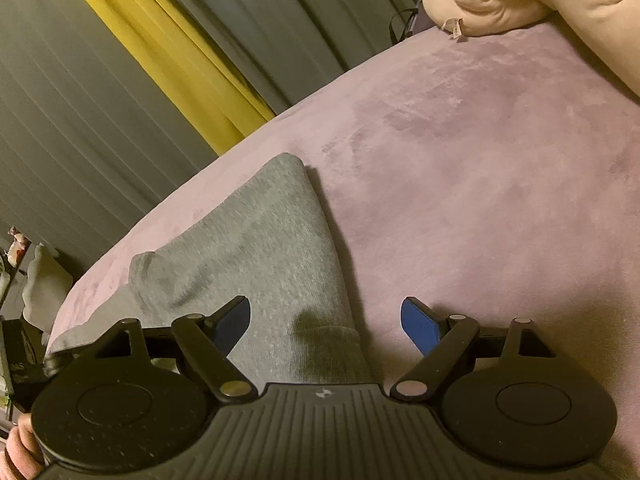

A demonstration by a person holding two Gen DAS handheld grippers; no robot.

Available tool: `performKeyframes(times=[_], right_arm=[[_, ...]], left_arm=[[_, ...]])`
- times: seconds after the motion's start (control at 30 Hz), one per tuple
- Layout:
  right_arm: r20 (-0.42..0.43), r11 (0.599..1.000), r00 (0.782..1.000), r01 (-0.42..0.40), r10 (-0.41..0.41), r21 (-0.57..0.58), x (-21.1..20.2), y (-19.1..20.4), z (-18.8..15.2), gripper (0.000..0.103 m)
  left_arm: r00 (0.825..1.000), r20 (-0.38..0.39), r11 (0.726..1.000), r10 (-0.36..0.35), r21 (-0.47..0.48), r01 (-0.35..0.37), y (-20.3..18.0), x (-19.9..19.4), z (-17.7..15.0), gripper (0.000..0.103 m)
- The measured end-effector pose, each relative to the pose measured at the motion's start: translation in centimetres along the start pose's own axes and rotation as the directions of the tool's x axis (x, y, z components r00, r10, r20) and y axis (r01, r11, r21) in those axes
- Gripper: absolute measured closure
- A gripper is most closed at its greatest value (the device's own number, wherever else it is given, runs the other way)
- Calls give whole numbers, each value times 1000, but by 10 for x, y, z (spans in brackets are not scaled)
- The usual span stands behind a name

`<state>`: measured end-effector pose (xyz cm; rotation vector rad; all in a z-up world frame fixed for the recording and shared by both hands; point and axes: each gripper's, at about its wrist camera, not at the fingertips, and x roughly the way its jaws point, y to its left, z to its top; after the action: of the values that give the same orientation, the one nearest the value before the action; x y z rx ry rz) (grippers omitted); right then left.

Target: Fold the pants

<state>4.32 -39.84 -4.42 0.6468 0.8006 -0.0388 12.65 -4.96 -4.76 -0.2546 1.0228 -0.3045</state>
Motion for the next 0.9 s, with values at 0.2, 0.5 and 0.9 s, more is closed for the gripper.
performKeyframes(times=[0.2,0.5,0.9], right_arm=[[-1,995,1000,-25,25,-100,0,21,-1,21],[-56,984,998,-21,11,-176,28,48,-24,78],[-49,992,999,-12,6,-122,44,46,-25,77]], left_arm=[[1000,4,997,-25,-72,25,13,-4,4,79],[1000,20,999,3,-32,-3,18,-15,-8,64],[999,29,998,-31,-62,32,15,-10,-8,81]])
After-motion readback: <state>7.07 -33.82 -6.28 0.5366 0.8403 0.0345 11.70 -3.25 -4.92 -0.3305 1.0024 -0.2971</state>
